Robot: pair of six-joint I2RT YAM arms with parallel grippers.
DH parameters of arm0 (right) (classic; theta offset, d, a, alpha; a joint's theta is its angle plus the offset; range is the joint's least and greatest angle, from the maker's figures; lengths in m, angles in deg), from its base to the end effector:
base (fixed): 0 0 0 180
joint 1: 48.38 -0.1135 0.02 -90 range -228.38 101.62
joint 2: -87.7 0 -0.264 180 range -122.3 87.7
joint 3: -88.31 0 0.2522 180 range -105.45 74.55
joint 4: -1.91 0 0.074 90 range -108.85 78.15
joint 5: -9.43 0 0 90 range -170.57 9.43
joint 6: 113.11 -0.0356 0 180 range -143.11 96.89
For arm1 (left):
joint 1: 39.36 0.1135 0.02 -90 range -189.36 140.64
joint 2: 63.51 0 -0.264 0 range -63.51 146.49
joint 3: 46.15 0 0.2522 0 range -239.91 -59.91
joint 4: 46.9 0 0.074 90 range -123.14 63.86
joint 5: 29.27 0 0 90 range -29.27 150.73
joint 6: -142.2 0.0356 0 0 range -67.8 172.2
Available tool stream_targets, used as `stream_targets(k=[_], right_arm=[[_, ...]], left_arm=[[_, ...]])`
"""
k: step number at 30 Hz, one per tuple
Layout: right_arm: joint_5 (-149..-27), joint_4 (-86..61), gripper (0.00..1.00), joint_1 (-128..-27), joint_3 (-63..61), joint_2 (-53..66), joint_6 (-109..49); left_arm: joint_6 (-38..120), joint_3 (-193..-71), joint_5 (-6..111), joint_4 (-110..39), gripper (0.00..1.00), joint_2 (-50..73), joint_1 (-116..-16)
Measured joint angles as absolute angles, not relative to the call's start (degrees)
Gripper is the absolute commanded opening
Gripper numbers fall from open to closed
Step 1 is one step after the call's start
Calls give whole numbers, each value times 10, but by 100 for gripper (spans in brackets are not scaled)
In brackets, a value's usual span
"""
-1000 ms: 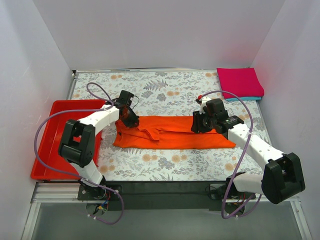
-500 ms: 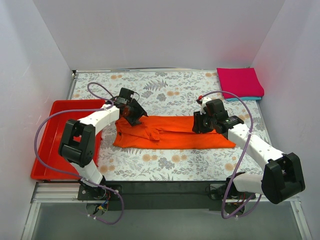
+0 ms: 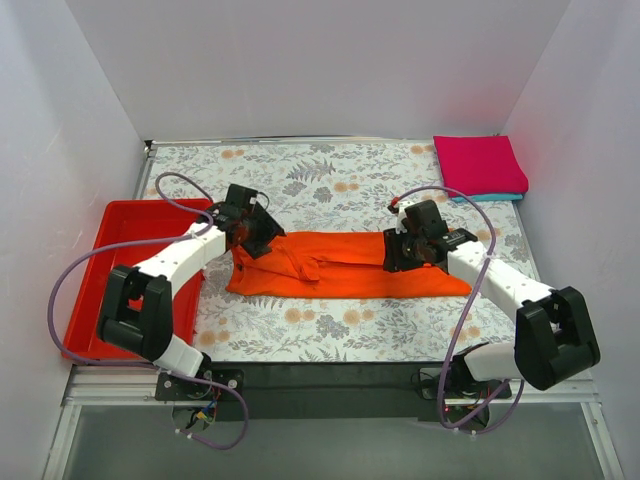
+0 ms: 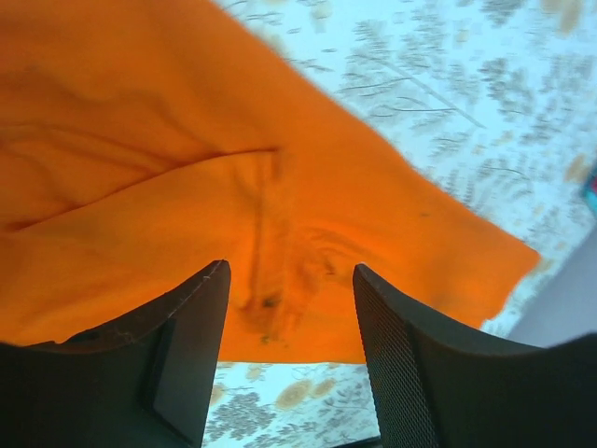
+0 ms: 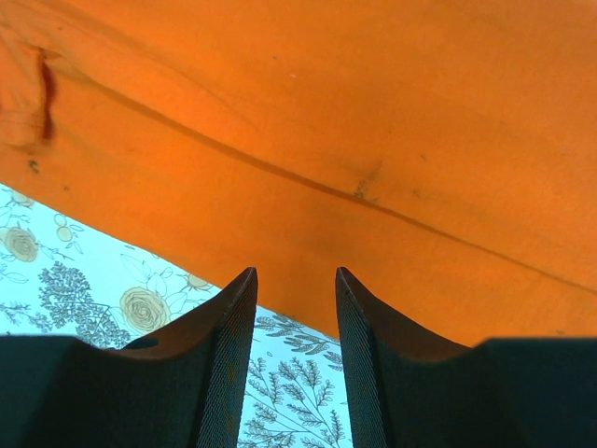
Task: Fold and stack the t-shirts
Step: Fold the tshirt
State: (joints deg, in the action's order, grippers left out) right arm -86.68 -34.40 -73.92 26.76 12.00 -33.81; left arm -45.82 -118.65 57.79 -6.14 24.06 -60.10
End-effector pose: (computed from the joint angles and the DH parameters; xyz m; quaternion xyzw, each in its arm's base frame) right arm 0.2411 0.1194 0.2233 -0.1392 0.9295 0.1527 0.3054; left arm 0.2929 -0.1129 0.2210 -0.5908 0.7511 -0.2652 0.1285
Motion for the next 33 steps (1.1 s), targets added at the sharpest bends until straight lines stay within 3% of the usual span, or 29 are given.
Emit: stream_targets(k=[7, 13, 22, 33], right_arm=[[-848, -342, 39, -731, 288, 99, -350], [-833, -344, 39, -728, 335, 75, -365], [-879, -303, 40, -740, 355, 74, -386], [-1003, -297, 42, -933, 265, -38, -403]], left_arm=[[-444, -1161, 600, -57, 48, 280, -579], [-411, -1235, 598, -51, 47, 393, -550], [-320, -1482, 596, -25, 53, 575, -548], [-206, -1844, 604, 18, 61, 800, -547]])
